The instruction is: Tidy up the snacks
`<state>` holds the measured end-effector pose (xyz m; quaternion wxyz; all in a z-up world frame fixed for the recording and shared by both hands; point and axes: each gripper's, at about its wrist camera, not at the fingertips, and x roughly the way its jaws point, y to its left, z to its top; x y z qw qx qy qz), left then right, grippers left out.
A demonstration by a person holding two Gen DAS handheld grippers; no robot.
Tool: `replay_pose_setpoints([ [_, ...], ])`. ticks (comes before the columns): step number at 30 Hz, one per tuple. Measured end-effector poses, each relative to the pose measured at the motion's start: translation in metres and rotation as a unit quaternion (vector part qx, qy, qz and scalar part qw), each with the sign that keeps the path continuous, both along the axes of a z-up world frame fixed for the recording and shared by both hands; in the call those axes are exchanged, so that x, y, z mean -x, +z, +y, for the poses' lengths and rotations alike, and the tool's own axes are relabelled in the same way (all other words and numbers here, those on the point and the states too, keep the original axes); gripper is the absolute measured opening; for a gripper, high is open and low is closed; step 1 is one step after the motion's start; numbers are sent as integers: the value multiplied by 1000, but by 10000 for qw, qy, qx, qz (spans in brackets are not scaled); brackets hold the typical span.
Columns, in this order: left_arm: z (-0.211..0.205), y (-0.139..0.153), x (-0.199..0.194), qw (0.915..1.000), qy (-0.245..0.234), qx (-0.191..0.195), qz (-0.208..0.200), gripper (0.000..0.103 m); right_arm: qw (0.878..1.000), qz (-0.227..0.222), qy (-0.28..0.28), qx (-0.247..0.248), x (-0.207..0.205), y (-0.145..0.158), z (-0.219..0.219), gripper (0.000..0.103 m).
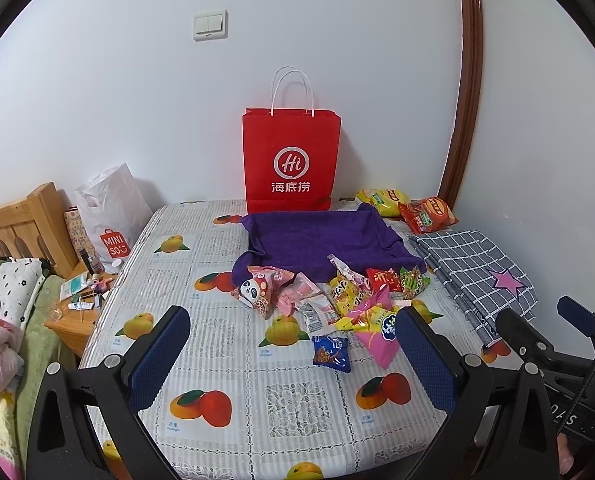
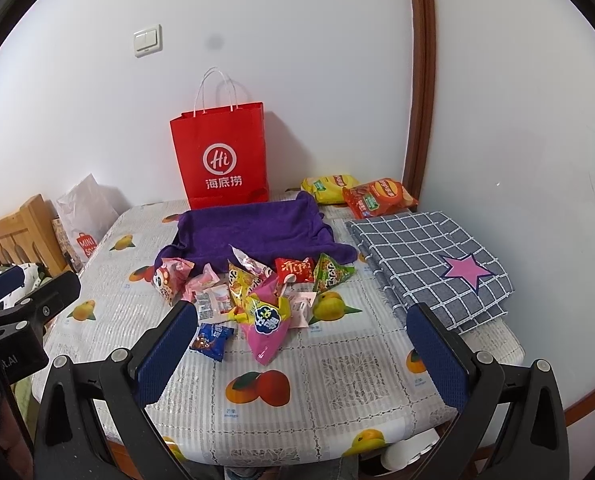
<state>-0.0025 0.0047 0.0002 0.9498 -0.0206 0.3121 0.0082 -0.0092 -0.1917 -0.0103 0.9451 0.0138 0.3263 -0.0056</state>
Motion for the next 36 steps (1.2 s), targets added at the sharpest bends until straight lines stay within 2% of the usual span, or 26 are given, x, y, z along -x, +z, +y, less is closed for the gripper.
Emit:
replay_pose_setpoints([
  [36,2,-16,-45,9997,-202,-54,160,103,10000,-4,23,-53,-35,-6,16,103],
])
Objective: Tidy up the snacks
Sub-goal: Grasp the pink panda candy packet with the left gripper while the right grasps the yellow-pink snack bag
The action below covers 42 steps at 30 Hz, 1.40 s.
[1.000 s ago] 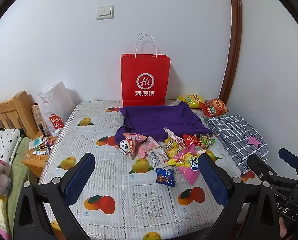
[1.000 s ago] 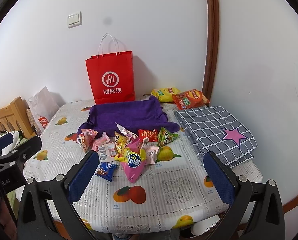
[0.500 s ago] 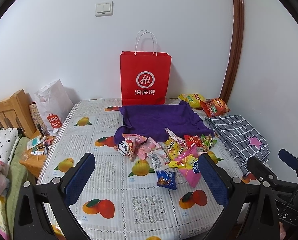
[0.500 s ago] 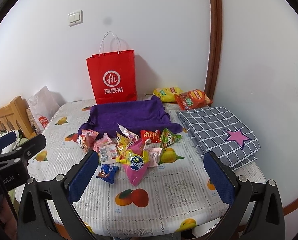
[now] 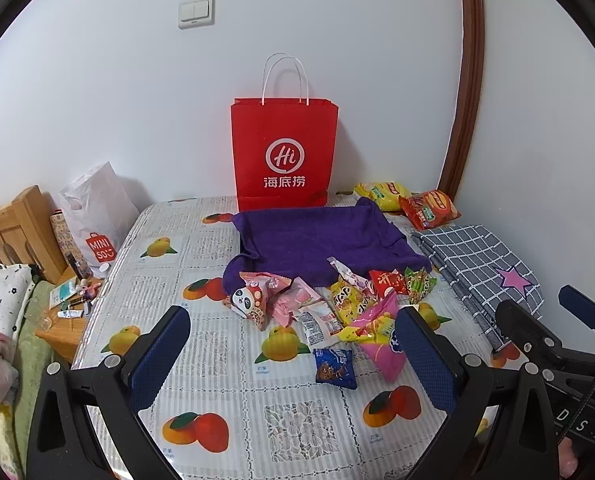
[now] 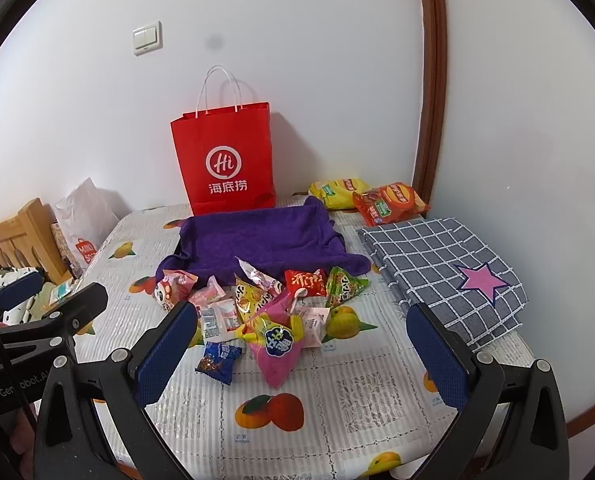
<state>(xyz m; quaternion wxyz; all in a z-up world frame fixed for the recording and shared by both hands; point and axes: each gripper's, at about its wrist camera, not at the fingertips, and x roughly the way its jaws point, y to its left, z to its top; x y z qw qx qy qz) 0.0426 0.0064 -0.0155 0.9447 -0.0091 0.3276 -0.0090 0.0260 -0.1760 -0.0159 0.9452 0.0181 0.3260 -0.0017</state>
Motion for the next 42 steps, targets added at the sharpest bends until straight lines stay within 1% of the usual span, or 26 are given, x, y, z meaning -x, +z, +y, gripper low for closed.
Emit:
replay_pose_setpoints([
  [9,7,-18,-24,9997,-40,50,219,103,9996,270,-39,76,-24,-23,2,102],
  [12,13,-29,-35,9993,29,42,368,103,9990,402,-143,120,-33,-33,0,99],
  [13,16,-33,-40,9990,53,61,435,103,9988,451,-157,103,-36,-36,-1,96],
  [17,28,-50,-57,9976,154,128,669,99,9968,772,-177,-54,-52,-58,-8,93],
  [22,40,-73,-76,9954,245,175,915,98,9942,1058,-167,-85,-70,-84,-10,93],
  [25,46,-84,-86,9941,298,165,1033,98,9927,1195,-57,-131,-79,-98,-8,90],
  [26,49,-88,-89,9936,320,172,1069,98,9923,1228,15,-169,-81,-103,-5,88],
  [28,54,-95,-95,9925,368,177,1150,98,9910,1306,204,-190,-87,-113,2,87],
  [34,69,-111,-107,9903,458,200,1295,98,9880,1395,661,8,-103,-139,30,87],
  [37,77,-118,-113,9883,471,398,1397,98,9848,1576,733,-29,-114,-154,38,87],
  [39,79,-122,-118,9876,442,488,1422,98,9823,1725,724,139,-120,-167,43,87],
  [40,79,-123,-120,9878,433,473,1419,98,9815,1766,712,222,-120,-171,44,83],
  [41,79,-124,-123,9882,424,432,1410,98,9808,1801,701,278,-121,-174,44,75],
  [42,78,-126,-127,9885,419,381,1399,98,9802,1836,693,273,-122,-177,42,71],
])
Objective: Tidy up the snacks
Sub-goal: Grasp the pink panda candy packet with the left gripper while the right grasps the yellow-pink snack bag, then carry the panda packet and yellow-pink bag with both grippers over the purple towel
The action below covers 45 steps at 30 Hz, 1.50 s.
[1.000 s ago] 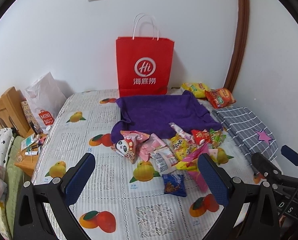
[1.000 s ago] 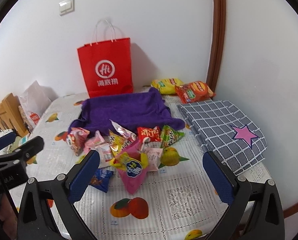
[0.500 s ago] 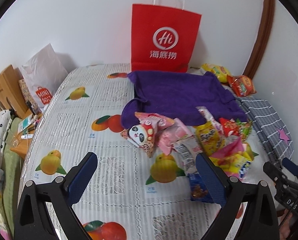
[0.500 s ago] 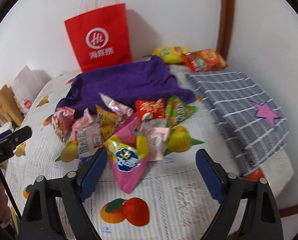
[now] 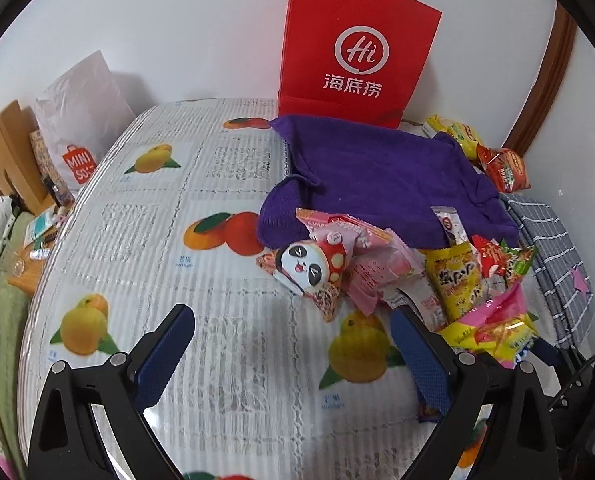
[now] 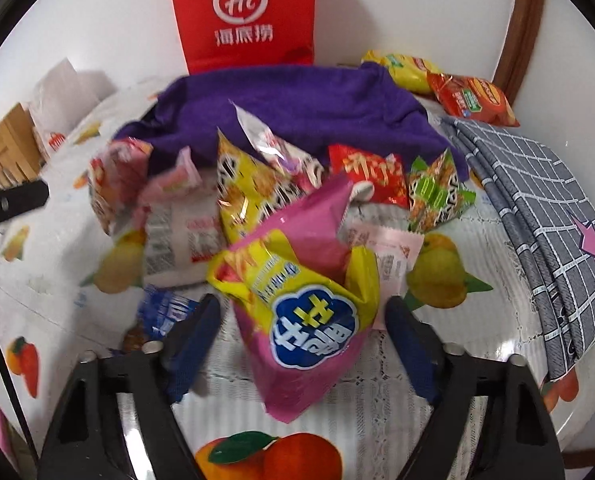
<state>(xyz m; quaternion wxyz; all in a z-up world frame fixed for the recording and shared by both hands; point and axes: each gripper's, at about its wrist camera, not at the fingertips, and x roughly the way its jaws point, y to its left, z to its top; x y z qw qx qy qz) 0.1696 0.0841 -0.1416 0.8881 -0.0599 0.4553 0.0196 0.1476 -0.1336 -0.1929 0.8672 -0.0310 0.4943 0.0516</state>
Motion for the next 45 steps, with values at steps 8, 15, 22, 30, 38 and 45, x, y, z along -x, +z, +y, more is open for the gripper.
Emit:
replay_pose_setpoints([
  [8,-10,-17,-30,9998,-71,-173,103,95,9998,-74,43,-164,4,-2,-9,65],
  [15,-16,-38,-56,9995,-115,-100,284,81,9991,-77,127,-389,5,-3,-14,65],
  [22,-19,-57,-70,9987,-162,21,473,58,9989,-28,113,-461,4,0,-18,65],
  [30,-7,-50,-60,9989,-227,141,394,43,9994,-129,127,-301,12,10,-9,65],
  [38,12,-28,-32,9991,-202,296,242,42,9990,-292,43,-325,23,29,-1,65],
  [45,15,1,-11,9994,-219,260,6,42,9979,-434,-38,-477,30,51,5,64],
])
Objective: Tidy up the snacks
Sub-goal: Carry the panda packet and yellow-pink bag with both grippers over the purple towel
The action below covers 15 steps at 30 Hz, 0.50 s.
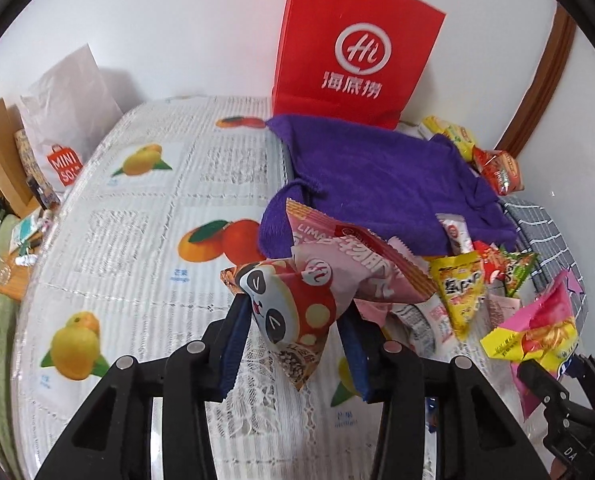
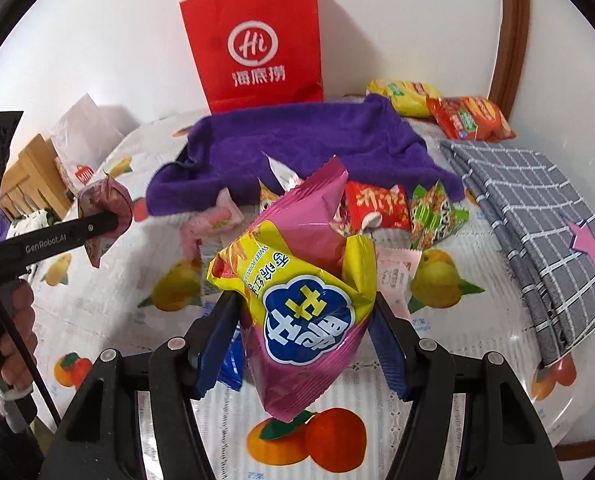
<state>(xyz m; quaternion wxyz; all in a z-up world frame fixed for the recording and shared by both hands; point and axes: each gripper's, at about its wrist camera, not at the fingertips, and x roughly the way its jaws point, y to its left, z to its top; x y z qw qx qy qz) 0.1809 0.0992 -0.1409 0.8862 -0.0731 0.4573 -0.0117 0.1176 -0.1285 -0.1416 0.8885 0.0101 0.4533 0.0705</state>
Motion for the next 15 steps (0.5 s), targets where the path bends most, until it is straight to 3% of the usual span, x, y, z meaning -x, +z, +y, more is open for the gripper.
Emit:
replay_pose_setpoints([
  [15,-28,61,-1,9984,-270,-125,-474,42,9985,-505,-210,17,-8,55,-18,64],
])
